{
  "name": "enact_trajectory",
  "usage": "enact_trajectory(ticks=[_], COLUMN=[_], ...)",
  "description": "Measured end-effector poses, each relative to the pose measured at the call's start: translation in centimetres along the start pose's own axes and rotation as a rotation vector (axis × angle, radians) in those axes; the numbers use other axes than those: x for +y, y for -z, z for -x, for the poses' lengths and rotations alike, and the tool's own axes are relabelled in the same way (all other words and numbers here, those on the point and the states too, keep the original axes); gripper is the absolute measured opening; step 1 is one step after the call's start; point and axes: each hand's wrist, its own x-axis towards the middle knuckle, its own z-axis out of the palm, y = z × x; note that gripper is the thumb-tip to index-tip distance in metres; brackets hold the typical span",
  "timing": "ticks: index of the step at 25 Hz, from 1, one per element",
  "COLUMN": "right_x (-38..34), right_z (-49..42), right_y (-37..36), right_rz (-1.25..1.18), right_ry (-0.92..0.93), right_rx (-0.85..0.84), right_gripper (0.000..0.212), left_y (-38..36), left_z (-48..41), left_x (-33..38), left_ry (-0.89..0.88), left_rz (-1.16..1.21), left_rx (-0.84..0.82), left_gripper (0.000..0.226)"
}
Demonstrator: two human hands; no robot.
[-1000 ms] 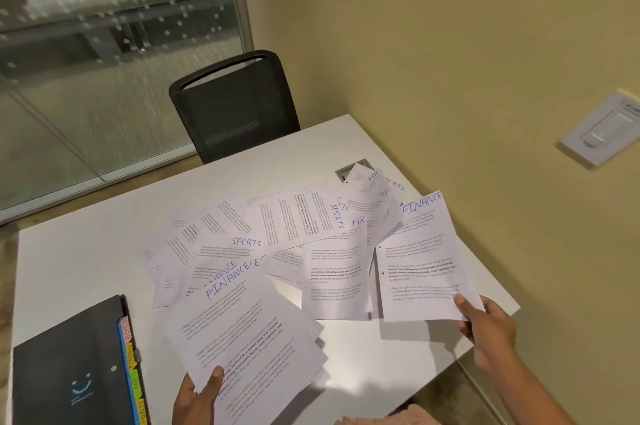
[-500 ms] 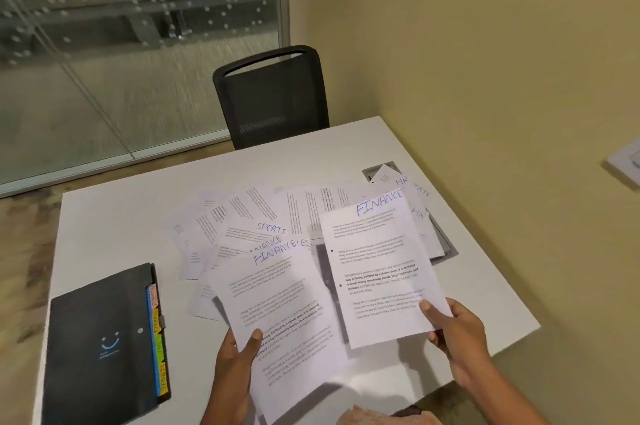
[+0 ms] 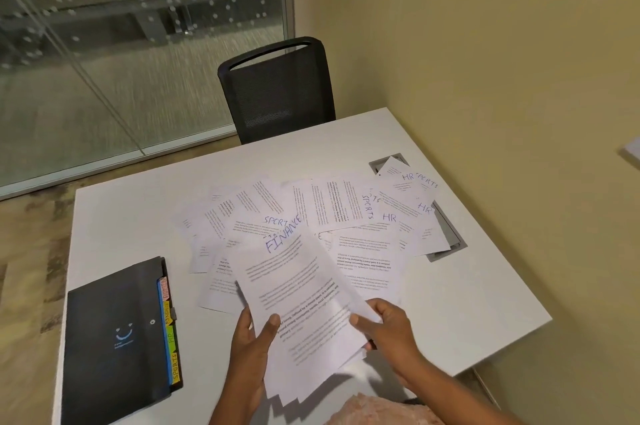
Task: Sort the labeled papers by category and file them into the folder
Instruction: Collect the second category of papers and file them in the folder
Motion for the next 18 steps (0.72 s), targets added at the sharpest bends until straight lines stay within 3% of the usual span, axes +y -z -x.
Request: enact_trajectory(ticks=[5, 9, 11, 15, 18], right_x=[0.9, 3.5, 4.3, 4.1, 3.9], right_z=[-3.9, -9.7, -12.0, -14.0, -14.6], right_y=[1.5, 4.6, 4.8, 2.7, 0.8], right_rz=[0.082, 0.523, 0.669, 0.759, 0.808], right_ry=[-0.031, -0.143, -0.211, -0.354, -0.369], right_rx=[0.17, 0.287, 0.353, 0.385, 0.41], right_gripper=[0.03, 0.09, 0.11, 0.107, 0.096], left_y=[1.7, 3.2, 3.6, 4.2, 3.6], left_z=[-0.4, -0.2, -0.1, 0.0, 0.4], left_x=[-0.6, -1.2, -1.5, -1.7, -1.8], left_ry=[-0.005, 0.009, 0.002, 0.023, 0.006], left_rz=[-0.015, 0.01, 0.004, 0.044, 0.058], left_rx=[0.092, 0.152, 0.182, 0.227, 0.228], left_gripper=[0.053, 0.054, 0.057, 0.074, 0.058])
